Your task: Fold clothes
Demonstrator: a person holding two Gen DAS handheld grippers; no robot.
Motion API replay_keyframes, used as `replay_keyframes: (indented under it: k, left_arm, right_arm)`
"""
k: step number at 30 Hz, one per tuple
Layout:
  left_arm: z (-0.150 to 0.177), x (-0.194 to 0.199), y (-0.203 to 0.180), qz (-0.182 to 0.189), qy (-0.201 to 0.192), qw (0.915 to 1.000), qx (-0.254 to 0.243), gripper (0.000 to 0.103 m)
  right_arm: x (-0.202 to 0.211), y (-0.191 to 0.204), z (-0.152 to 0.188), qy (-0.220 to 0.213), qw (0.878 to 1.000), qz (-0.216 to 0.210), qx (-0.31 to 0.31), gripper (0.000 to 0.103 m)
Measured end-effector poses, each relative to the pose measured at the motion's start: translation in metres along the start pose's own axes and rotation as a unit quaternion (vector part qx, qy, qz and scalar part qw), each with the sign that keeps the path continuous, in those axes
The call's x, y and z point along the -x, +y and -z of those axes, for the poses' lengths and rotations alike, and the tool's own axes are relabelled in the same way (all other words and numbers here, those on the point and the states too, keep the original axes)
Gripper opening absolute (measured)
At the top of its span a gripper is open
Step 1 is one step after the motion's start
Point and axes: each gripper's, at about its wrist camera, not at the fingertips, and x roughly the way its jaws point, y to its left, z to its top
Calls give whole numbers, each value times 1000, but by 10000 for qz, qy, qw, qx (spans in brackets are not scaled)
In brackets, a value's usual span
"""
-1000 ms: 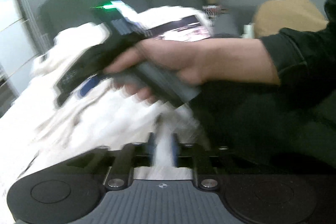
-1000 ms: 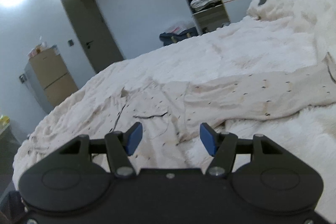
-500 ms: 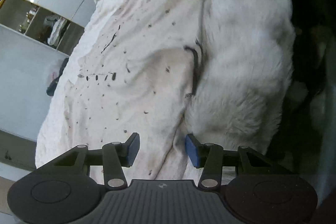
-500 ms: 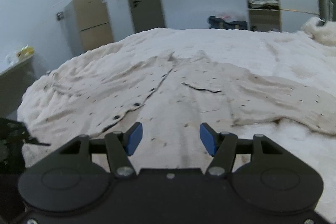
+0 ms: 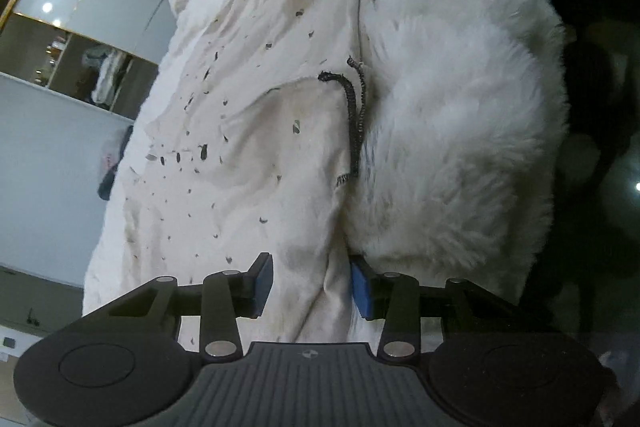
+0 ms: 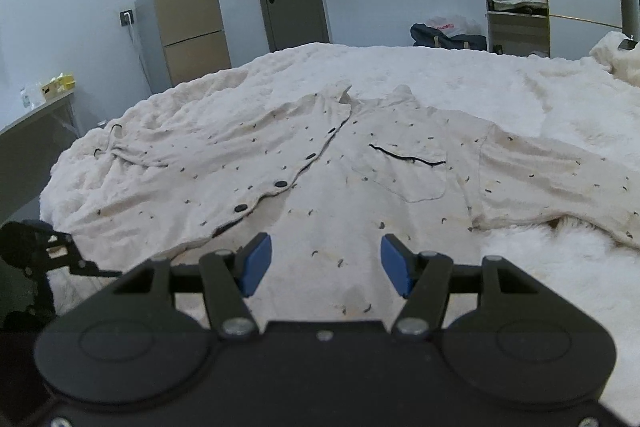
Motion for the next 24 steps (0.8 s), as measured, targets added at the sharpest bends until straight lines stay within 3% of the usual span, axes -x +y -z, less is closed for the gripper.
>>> replay_keyframes:
  k: [1, 5, 10, 16, 18, 20, 21, 24]
  left_arm:
    - [2, -3, -11, -411, -71, 9991, -94, 46]
    - [0, -11, -35, -982, -166, 9940, -444, 45]
    - [0, -23, -29, -1577, -268, 9861, -445, 46]
    - [3, -13, -27, -2103, -654, 9749, -339, 46]
    - [4, -12, -28, -2109, -766, 9740, -314, 46]
    - [4, -11, -26, -2040, -858, 9748, -276, 29]
    - [4, -9, -20, -1875, -905, 9780, -111, 4]
    - [5, 14, -8, -1770, -1384, 9743, 129, 3]
  right_arm:
    - [-1, -1, 1, 7, 10000, 8, -4, 59]
    - [-2, -2, 0, -49, 10000, 22, -55, 59]
    - [-3, -2, 0, -43, 10000, -16, -46, 59]
    - [-5, -1, 0, -37, 10000, -61, -35, 59]
    - [-5, -1, 1, -34, 10000, -76, -31, 59]
    - [-6, -1, 1, -32, 9999, -91, -27, 59]
    - [-6, 0, 1, -29, 9999, -101, -16, 59]
    - [-5, 1, 2, -7, 9999, -119, 8, 59]
